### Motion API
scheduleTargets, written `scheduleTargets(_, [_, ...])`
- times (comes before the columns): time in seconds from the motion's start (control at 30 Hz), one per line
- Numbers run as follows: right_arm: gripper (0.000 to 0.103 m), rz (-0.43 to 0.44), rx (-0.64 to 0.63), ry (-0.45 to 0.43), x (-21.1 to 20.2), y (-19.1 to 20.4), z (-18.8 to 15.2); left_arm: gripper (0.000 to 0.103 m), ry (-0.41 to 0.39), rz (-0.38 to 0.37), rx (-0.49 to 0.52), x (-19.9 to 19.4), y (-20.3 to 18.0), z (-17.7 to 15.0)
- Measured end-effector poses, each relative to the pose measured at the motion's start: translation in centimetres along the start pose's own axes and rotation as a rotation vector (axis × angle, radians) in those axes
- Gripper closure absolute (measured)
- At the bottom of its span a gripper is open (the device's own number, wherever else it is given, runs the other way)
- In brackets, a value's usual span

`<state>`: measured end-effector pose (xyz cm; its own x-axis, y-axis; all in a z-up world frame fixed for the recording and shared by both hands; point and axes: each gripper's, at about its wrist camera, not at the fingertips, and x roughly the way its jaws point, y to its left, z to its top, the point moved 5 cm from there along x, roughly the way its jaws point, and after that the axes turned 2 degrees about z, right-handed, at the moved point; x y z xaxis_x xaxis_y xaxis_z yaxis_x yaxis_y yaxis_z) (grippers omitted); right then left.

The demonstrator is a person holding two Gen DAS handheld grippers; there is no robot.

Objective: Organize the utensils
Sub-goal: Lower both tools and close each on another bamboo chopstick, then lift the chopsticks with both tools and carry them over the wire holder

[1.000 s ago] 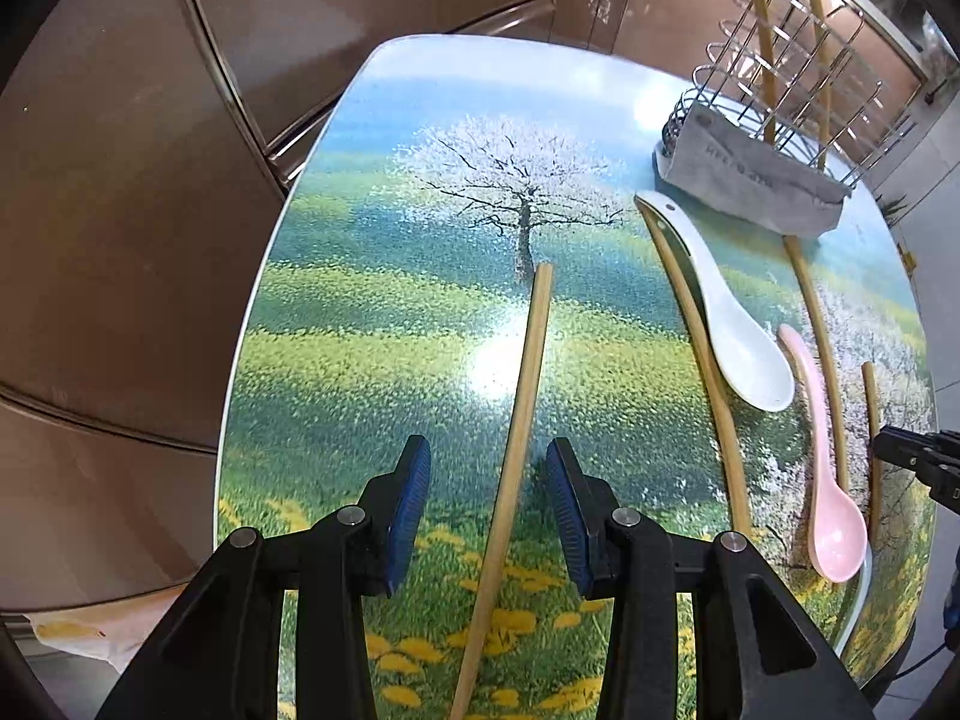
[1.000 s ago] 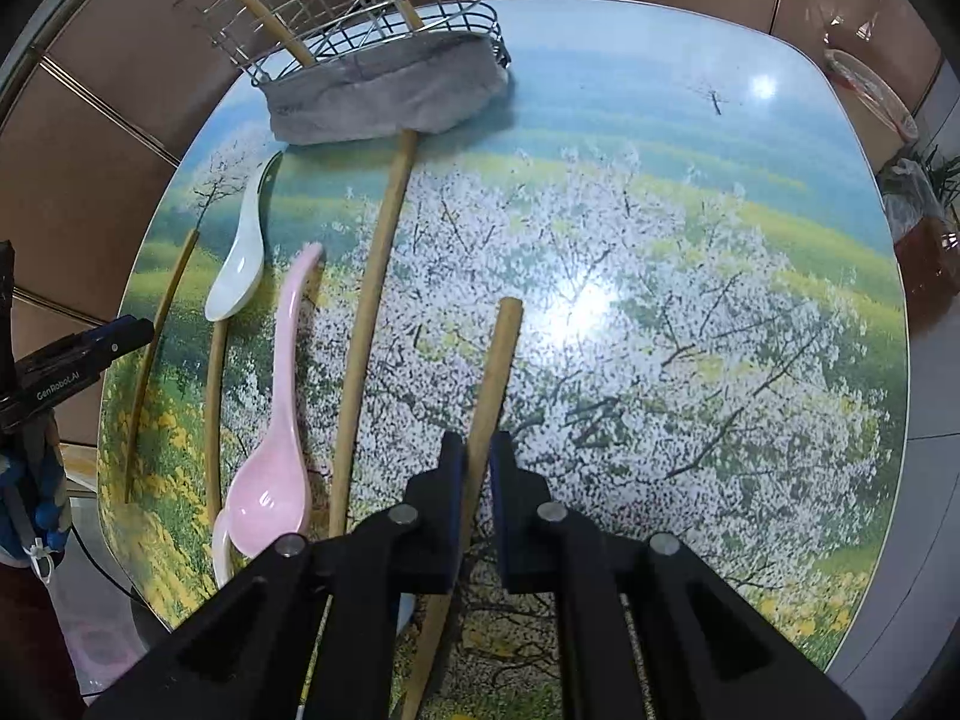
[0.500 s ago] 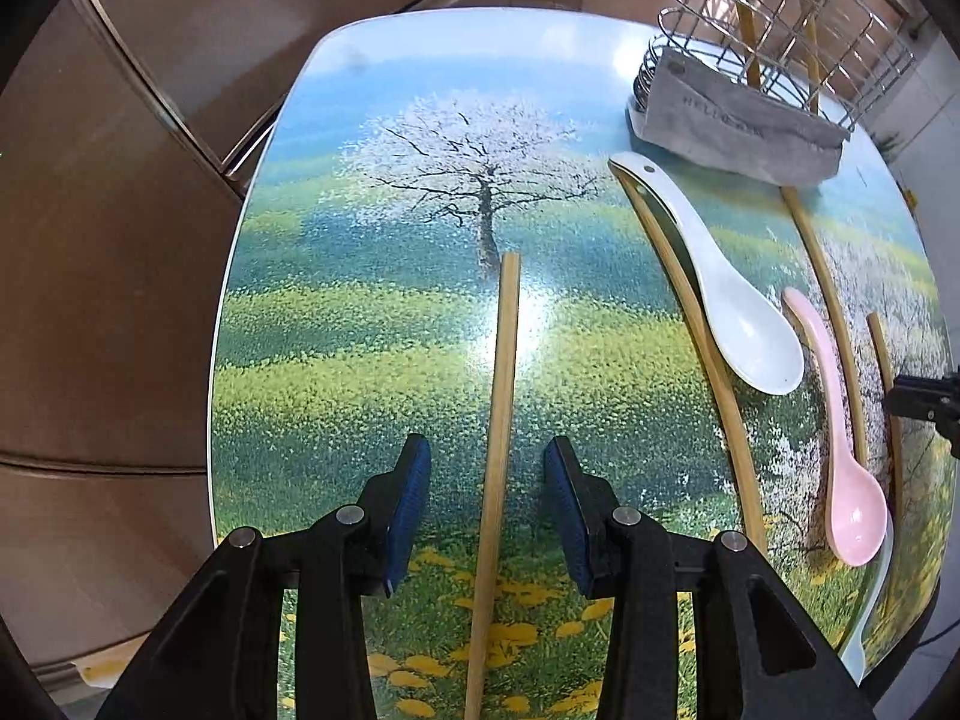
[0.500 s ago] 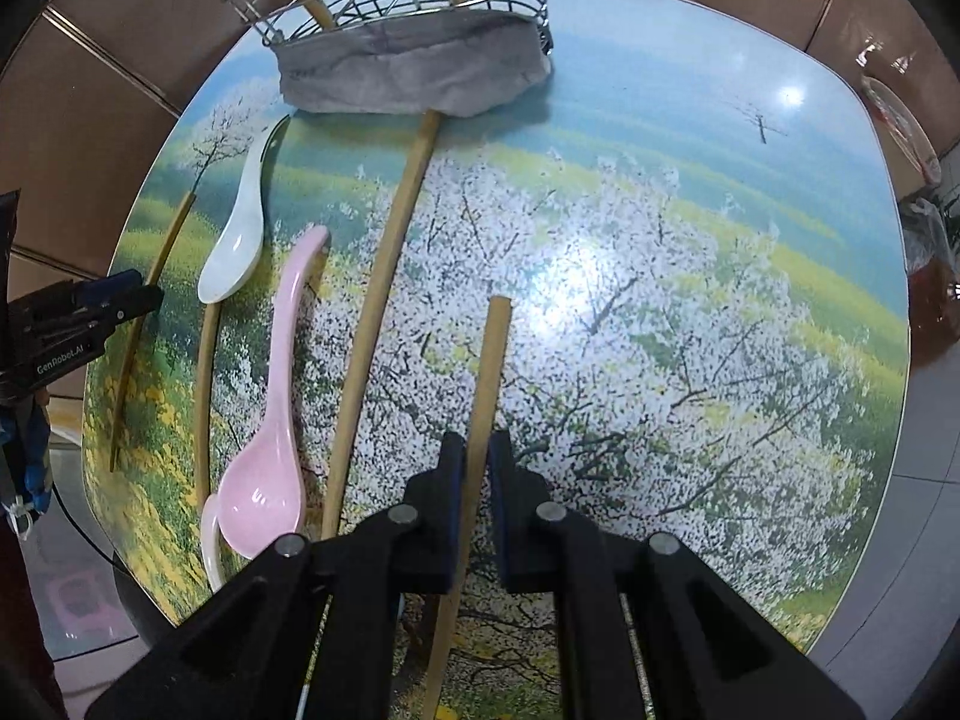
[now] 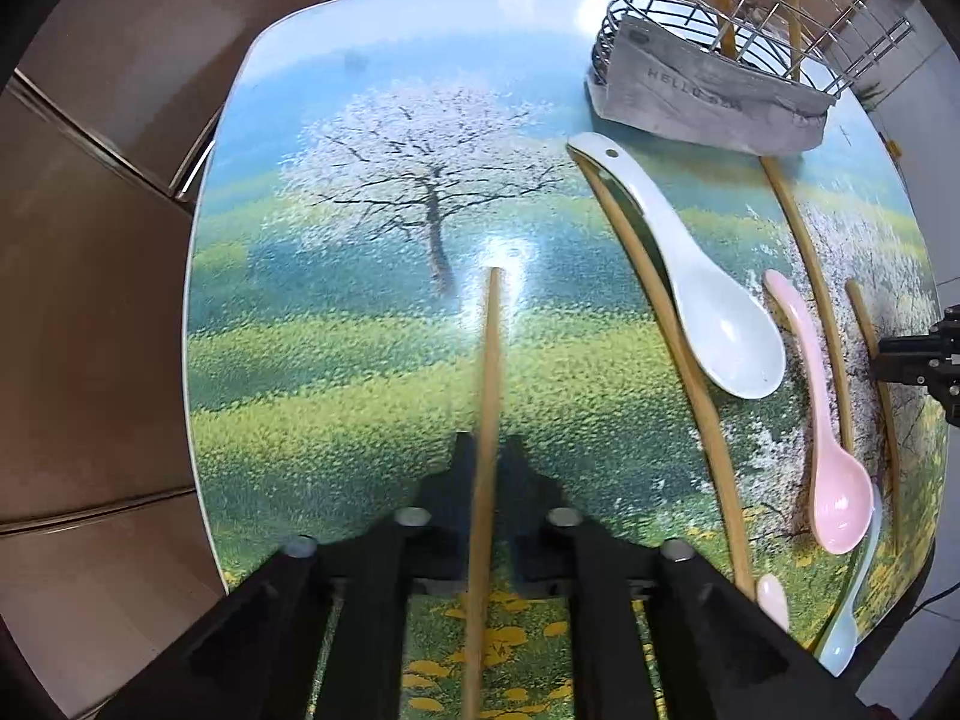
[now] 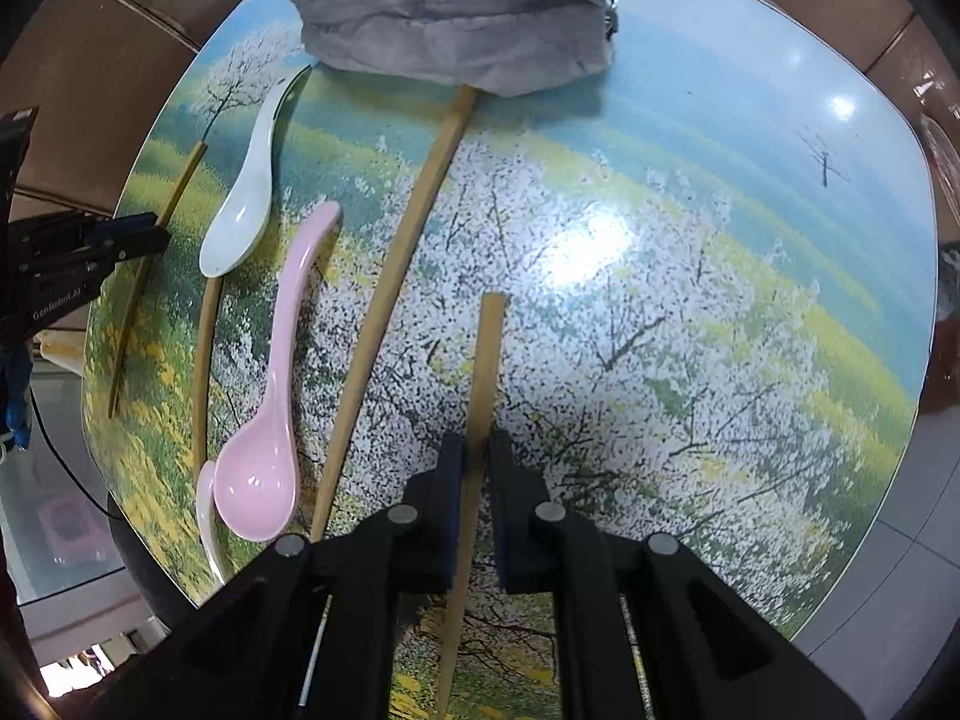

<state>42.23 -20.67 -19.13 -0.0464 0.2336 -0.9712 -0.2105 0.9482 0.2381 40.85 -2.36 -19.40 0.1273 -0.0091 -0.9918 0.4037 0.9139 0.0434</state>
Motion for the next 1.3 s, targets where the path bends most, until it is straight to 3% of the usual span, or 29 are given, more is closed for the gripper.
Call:
scheduleTargets(0.27, [0.096, -0.005, -0.05, -0.018, -0.1, 0.6, 2.0, 0.096, -0.036, 0.02, -0.018, 0.0, -1.6, 1.6])
scheduleTargets(0.57, [0.096, -0.03, -0.072, -0.103, -0.6, 1.4, 1.6, 0.097, -0.108, -0.024, -0.092, -1.3, -2.9, 0.0])
scheduleTargets(0.9, [0.096, 0.028, -0.08, -0.245, -3.3, 2.1, -3.3, 0.097, -0.212, -0.056, -0.156, -6.1, -2.2, -3.3])
scheduleTargets(1.1, [0.096, 0.071, -0.096, -0.369, -8.1, 2.4, -8.4, 0.097, -0.297, -0.096, -0.156, -9.5, -1.8, -4.2])
scheduleTargets(1.3, [0.097, 0.104, -0.104, -0.526, -13.2, 2.5, -10.6, 0.097, -0.418, -0.156, -0.156, -14.4, -3.0, -4.4])
